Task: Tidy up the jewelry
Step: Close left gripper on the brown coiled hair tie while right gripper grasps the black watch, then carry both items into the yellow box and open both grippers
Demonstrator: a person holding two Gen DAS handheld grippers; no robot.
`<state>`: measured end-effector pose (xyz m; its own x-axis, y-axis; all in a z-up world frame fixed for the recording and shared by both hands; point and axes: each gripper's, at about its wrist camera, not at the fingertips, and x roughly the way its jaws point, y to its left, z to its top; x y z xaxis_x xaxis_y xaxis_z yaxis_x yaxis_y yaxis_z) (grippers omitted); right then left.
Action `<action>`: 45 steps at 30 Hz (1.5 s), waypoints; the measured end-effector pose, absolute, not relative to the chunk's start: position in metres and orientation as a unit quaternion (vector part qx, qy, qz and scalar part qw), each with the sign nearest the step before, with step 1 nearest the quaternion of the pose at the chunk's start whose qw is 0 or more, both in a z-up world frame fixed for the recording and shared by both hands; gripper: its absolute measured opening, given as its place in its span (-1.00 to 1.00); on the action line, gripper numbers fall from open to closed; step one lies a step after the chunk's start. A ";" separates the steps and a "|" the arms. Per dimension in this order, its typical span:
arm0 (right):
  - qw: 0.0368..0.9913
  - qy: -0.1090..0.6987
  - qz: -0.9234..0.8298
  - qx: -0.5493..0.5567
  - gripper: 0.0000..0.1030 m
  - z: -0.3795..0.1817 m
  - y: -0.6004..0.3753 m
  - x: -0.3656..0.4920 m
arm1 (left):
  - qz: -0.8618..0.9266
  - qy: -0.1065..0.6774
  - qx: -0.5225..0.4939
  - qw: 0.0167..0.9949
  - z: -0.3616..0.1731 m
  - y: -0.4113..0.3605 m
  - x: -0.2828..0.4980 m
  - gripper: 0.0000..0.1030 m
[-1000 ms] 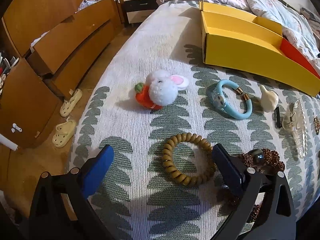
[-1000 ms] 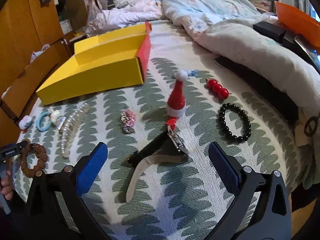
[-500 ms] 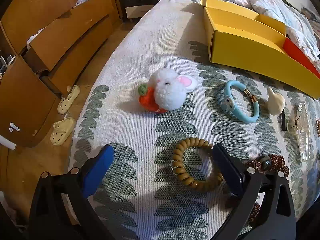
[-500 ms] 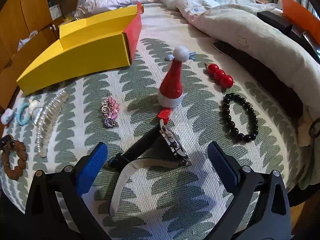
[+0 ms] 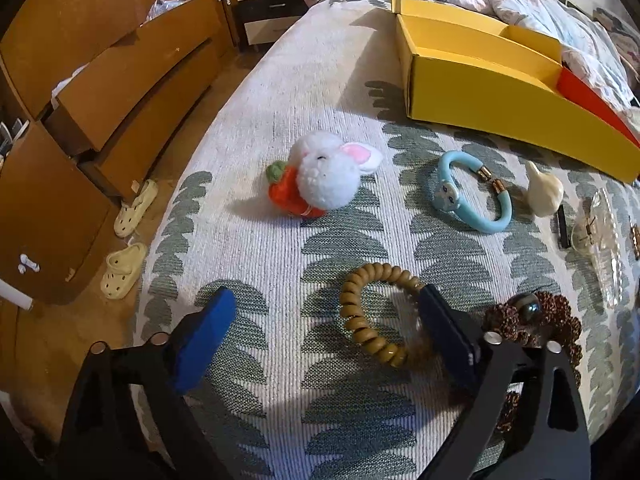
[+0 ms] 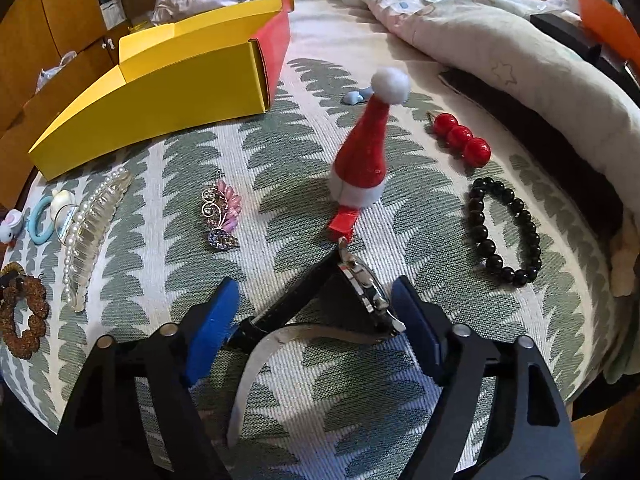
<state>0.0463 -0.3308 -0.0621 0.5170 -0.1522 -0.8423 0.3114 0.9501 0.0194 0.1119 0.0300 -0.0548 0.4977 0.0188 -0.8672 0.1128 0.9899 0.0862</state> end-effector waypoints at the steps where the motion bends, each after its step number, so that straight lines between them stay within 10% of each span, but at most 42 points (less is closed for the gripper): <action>1: 0.867 0.472 -0.132 0.085 0.34 -0.062 -0.331 0.046 | -0.026 0.500 0.069 0.863 -0.056 0.030 0.112 0.59; 17: 0.873 0.461 -0.111 0.115 -0.26 -0.057 -0.333 0.035 | -0.046 0.479 0.061 0.874 -0.048 0.037 0.105 -0.76; 45: 0.914 0.373 -0.058 0.152 -0.47 0.027 -0.327 -0.004 | -0.105 0.415 0.023 0.904 0.026 0.025 0.094 -0.82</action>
